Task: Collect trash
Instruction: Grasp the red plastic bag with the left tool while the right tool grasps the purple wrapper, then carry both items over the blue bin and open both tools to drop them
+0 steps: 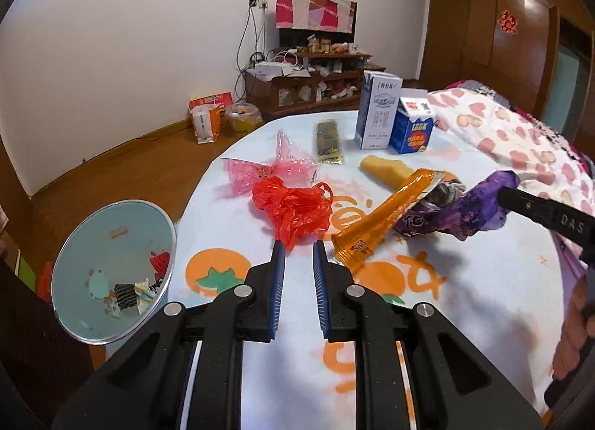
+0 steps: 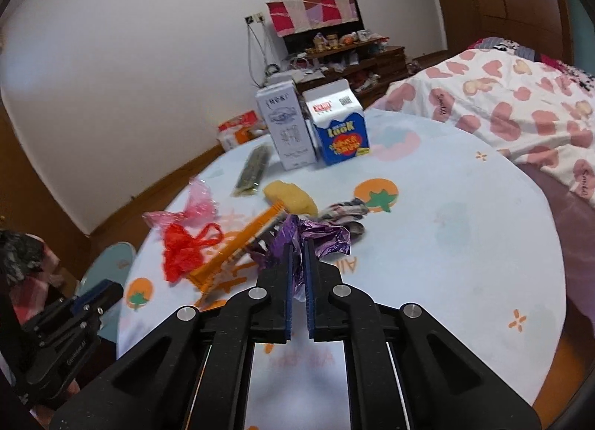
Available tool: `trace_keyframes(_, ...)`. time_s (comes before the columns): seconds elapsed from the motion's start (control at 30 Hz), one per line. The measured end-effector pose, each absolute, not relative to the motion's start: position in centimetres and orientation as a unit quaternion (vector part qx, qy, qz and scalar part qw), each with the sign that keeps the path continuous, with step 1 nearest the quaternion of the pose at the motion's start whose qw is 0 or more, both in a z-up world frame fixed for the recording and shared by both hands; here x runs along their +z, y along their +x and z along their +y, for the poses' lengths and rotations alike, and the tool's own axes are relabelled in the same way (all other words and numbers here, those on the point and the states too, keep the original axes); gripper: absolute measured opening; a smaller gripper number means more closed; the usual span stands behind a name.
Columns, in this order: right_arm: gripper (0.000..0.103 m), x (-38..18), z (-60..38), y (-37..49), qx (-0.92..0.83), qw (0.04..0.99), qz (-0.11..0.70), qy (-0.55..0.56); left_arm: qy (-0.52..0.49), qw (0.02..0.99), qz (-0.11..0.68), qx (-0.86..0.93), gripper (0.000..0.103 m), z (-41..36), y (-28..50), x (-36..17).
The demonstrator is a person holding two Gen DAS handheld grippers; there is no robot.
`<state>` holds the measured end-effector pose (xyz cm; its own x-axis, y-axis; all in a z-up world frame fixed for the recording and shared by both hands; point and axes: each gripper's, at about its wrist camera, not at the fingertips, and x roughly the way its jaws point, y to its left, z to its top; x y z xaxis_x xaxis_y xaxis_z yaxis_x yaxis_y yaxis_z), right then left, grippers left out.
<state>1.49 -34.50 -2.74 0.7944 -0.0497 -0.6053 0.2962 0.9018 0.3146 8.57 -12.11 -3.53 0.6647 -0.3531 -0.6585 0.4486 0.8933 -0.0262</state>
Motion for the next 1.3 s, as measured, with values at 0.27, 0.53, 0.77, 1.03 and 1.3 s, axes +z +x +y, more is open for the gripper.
trace_keyframes(0.27,0.005,-0.9,-35.5,-0.6,-0.085,0.935,0.282,0.200,0.073,0.908,0.352,-0.214,0.016,-12.0,9.1,-4.1)
trace_keyframes(0.53,0.002,-0.1,-39.3,-1.1,-0.132,0.933,0.265,0.207,0.078,0.908,0.358,-0.202,0.016,-12.4,10.4,-4.7)
trace_keyframes(0.77,0.002,-1.3,-43.0,-2.5,-0.168,0.921,0.256,0.241,0.061,0.912,0.360,-0.189,0.046,-12.7,12.2,-4.8)
trace_keyframes(1.03,0.002,0.3,-44.1,-2.3,-0.170,0.929,0.237,0.228,0.010,0.901,0.393,-0.181,0.056,-15.5,16.8,-6.4)
trace_keyframes(1.3,0.002,-1.0,-44.5,-1.3,-0.176,0.924,0.253,0.226,0.021,0.885,0.429,-0.180,0.020,-17.2,18.5,-9.6)
